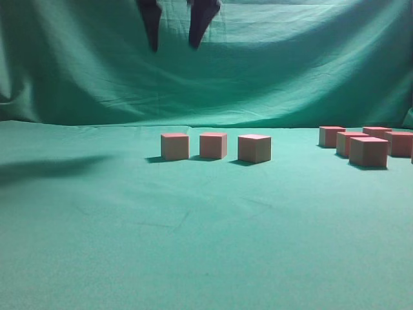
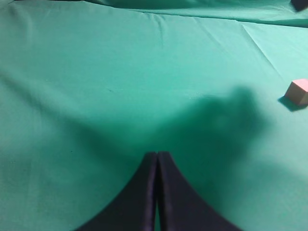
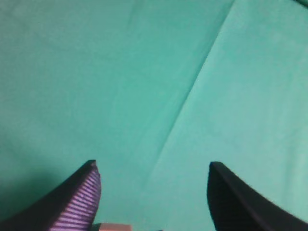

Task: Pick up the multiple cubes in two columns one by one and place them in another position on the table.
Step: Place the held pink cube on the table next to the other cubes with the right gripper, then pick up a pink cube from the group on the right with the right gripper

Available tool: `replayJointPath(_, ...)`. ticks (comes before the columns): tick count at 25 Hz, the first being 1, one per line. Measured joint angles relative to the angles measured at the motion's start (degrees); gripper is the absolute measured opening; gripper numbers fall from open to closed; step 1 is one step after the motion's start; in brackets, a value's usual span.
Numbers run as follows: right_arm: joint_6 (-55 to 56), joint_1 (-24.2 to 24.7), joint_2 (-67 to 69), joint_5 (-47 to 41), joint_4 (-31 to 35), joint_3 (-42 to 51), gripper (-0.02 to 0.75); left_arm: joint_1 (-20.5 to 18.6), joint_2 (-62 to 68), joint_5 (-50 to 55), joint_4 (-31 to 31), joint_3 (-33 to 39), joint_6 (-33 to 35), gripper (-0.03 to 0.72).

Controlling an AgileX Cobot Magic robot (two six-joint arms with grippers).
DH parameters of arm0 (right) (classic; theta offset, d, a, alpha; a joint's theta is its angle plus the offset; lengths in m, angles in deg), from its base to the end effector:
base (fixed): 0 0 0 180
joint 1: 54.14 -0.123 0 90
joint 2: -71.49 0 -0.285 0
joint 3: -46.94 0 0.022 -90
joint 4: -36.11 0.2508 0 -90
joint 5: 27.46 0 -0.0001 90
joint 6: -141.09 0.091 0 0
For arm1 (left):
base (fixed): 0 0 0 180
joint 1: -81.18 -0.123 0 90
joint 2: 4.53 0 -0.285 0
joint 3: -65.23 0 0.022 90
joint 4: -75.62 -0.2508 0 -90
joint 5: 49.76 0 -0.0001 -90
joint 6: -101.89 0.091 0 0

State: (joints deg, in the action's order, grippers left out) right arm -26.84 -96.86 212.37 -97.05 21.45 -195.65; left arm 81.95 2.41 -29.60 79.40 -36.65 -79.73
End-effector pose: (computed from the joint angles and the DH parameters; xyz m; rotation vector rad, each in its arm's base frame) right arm 0.3893 0.3301 0.3009 -0.6927 2.4307 0.0353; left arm 0.0528 -0.0028 0.1770 -0.0545 1.8359 -0.0936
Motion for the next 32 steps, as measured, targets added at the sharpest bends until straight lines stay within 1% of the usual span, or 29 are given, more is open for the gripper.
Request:
replayJointPath(4,-0.66,2.07,-6.22,-2.07,-0.22,-0.23,0.420,0.00,0.00,0.00,0.00,0.00,0.00,0.000)
replayJointPath(9,-0.97,5.33,-16.42,-2.84,-0.22,1.94,0.420,0.00,0.00,0.00,0.00,0.00,0.00,0.000)
replayJointPath(12,-1.73,7.35,-24.90,-2.83,-0.22,6.55,0.420,0.00,0.00,0.00,0.00,0.00,0.00,0.000)
replayJointPath(17,-2.13,13.03,-38.93,-2.96,0.12,22.84,0.420,0.00,0.00,0.00,0.00,0.00,0.00,0.000)
replayJointPath(22,-2.02,21.58,-48.73,-2.96,3.75,42.92,0.420,0.00,0.00,0.00,0.00,0.00,0.00,0.000)
replayJointPath(26,-1.93,28.28,-53.43,-2.73,7.09,58.64,0.420,0.00,0.00,0.00,0.00,0.00,0.00,0.000)
replayJointPath(29,-1.90,32.03,-55.19,1.45,9.94,69.68,0.420,0.00,0.00,0.00,0.00,0.00,0.00,0.000)
replayJointPath(32,-2.31,34.51,-55.34,9.00,12.49,78.93,0.420,0.00,0.00,0.00,0.00,0.00,0.00,0.000)
